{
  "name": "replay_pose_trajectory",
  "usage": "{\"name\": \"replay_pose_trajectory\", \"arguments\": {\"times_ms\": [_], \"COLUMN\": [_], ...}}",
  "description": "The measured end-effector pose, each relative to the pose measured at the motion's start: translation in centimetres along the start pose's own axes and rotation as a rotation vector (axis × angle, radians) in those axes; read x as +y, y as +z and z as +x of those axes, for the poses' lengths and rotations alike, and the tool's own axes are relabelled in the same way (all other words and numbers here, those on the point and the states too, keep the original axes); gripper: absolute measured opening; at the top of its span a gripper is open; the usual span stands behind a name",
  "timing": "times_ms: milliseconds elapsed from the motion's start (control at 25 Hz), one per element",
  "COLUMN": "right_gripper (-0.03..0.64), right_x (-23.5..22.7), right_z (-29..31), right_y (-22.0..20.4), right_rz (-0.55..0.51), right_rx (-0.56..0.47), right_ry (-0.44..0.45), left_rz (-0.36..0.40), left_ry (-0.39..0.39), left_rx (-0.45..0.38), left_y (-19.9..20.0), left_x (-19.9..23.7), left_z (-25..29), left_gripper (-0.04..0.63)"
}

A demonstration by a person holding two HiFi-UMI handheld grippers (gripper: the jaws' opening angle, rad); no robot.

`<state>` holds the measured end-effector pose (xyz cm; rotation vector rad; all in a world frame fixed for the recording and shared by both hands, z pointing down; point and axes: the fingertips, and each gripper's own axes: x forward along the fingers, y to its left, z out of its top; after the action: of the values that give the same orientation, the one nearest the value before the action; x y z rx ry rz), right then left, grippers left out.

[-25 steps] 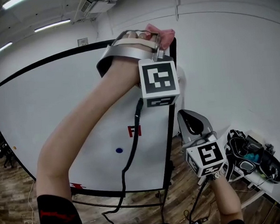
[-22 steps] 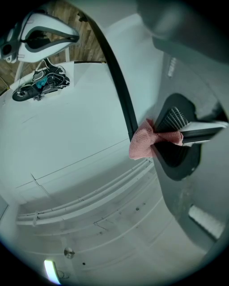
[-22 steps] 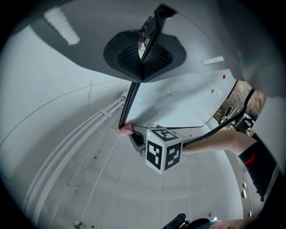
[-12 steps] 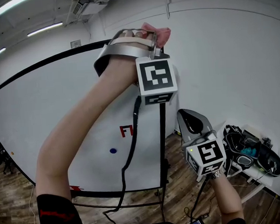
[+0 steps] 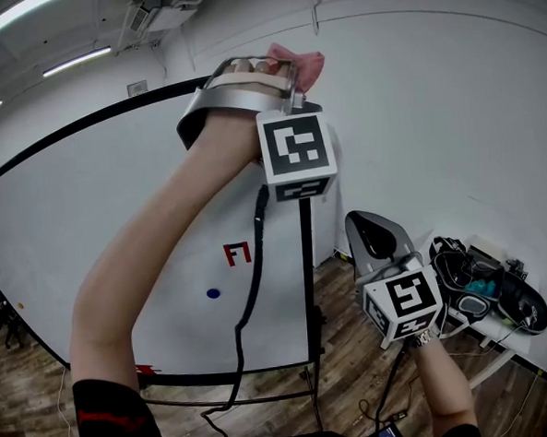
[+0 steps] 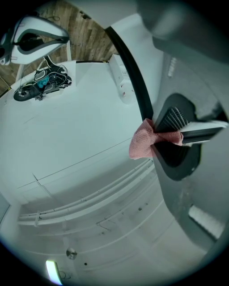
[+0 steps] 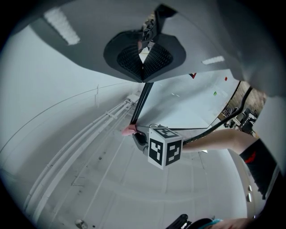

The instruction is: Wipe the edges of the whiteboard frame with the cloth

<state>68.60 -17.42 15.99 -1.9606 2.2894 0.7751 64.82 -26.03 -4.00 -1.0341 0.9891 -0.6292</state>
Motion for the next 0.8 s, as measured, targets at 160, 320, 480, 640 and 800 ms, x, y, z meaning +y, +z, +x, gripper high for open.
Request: {"name": "replay_pose_trajectory", "arguments": {"times_ms": [160, 320, 480, 640, 800], "right_gripper": [0.002, 0.002, 0.002, 0.002, 0.002], "right_x": [0.0, -0.4, -0.4, -0.7, -0.5], "right_z": [-0.5, -1.0, -1.3, -1.5, -1.5], "right_y": [-0.2, -0.3, -0.5, -1.2, -1.8], "right_rz": [-0.003, 0.017, 0.015, 0.031, 0.095], "right_rx": [0.007, 0.012, 0.023, 0.033, 0.038], "right_ry": [-0.011, -0.026, -0.038, -0.054, -0.057], "left_rz": [-0.003, -0.017, -0.064, -0.113, -0.195], "left_ry": [0.002, 0.007, 0.001, -0.028, -0.062], "left_rx": [-0.007, -0.054, -0.108, -0.165, -0.248], "left_y": [0.2, 1.4, 2.4, 3.9, 5.3], "left_x": [-0.1, -0.4, -1.4, -3.1, -5.4], "left_z": [0.1, -0.1, -0.5, -1.3, -3.1], "left_gripper": [0.044, 0.044, 0.044, 0.044, 0.044]}}
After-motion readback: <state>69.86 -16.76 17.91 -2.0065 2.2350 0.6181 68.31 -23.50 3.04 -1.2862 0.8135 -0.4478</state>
